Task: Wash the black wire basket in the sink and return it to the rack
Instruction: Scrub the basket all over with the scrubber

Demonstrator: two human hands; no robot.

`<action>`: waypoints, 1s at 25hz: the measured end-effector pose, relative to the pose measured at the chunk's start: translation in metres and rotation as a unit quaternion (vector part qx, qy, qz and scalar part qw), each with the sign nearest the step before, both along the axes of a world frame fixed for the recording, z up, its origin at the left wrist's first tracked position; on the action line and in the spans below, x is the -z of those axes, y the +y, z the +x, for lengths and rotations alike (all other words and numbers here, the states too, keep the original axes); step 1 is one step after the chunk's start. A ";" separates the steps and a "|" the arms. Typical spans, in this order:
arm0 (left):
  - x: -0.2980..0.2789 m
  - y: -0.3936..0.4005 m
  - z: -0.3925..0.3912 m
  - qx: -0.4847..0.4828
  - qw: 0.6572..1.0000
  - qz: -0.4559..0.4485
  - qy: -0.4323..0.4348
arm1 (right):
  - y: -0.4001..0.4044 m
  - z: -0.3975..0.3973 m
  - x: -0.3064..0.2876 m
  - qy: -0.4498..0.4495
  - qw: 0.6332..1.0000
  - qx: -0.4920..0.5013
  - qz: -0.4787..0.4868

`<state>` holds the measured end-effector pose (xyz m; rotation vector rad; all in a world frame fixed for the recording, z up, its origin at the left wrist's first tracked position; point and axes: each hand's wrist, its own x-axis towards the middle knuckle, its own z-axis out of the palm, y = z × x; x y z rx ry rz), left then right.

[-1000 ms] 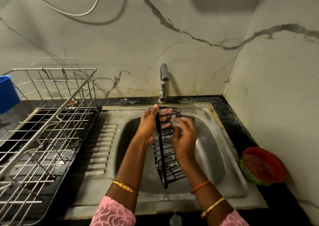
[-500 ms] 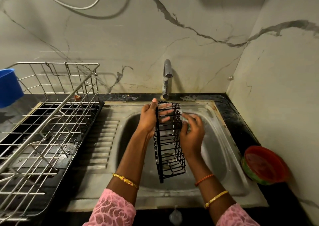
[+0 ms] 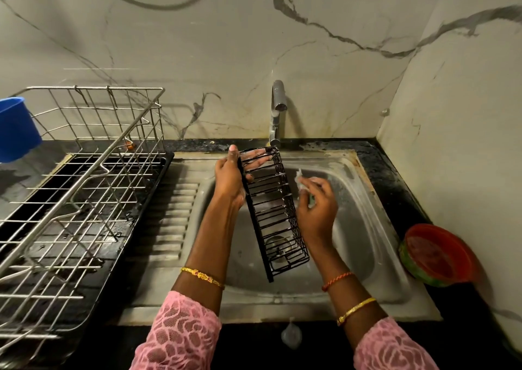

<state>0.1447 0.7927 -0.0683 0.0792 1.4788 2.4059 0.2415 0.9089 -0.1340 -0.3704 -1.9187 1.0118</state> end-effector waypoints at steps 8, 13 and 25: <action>-0.003 0.004 0.003 -0.040 0.998 0.039 -0.023 | -0.048 0.015 0.021 -0.006 0.987 -0.091 0.133; -0.008 -0.002 0.007 -0.064 0.995 0.064 -0.049 | -0.008 0.006 0.013 -0.025 0.999 -0.021 0.042; 0.006 -0.008 0.003 -0.147 0.980 0.086 -0.099 | -0.005 0.019 0.025 -0.073 0.988 -0.005 0.138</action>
